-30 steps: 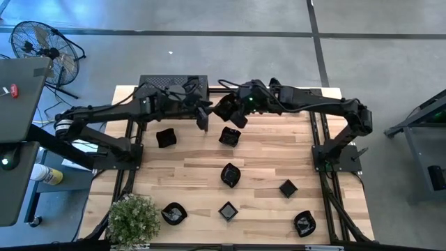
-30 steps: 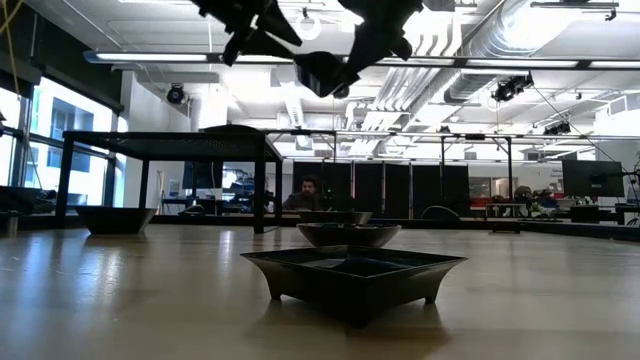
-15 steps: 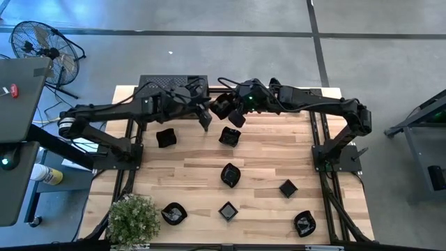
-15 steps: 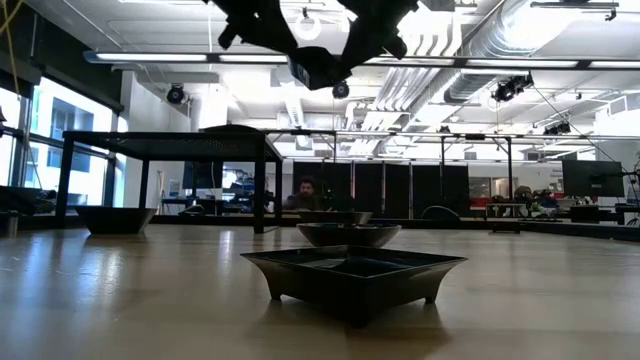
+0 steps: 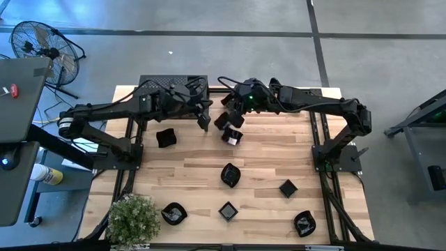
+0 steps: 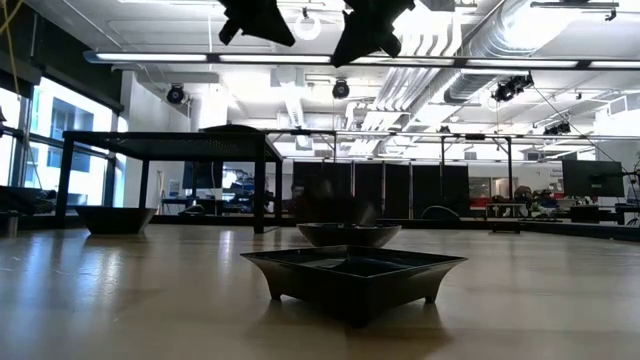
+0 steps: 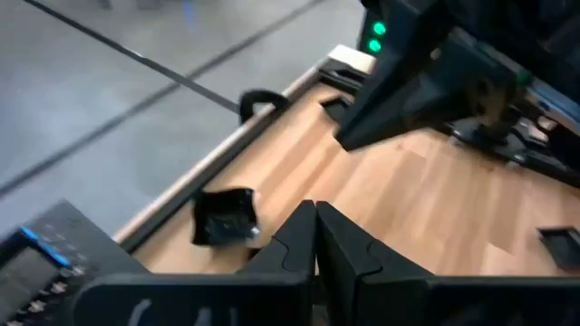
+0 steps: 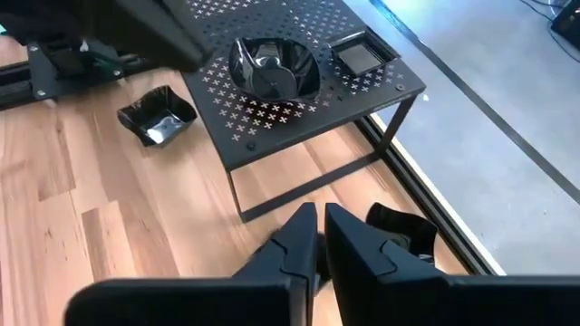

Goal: Pick & Place Mini shaped plates
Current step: Put the distorted square plate on the shelf

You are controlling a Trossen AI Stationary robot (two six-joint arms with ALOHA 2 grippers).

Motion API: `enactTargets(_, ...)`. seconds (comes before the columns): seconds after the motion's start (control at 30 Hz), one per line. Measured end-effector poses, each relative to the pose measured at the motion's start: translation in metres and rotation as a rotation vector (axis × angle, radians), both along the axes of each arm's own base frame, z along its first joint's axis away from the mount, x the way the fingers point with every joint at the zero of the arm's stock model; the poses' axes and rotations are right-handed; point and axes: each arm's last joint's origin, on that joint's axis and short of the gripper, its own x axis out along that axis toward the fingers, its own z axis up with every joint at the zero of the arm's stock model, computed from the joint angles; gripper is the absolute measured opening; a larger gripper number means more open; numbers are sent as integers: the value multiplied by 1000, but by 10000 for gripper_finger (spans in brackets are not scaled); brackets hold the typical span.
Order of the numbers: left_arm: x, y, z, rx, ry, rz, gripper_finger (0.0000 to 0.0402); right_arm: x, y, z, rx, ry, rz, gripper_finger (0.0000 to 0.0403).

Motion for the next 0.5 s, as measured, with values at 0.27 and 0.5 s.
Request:
enactTargets(0.27, -2, -1, -4, -67, 14, 12, 55, -5, -3, 4, 40, -19, 7, 2)
enactTargets(0.5, -1, -2, -5, -89, 13, -21, 6, -14, -13, -16, 185, 8, 16, 1)
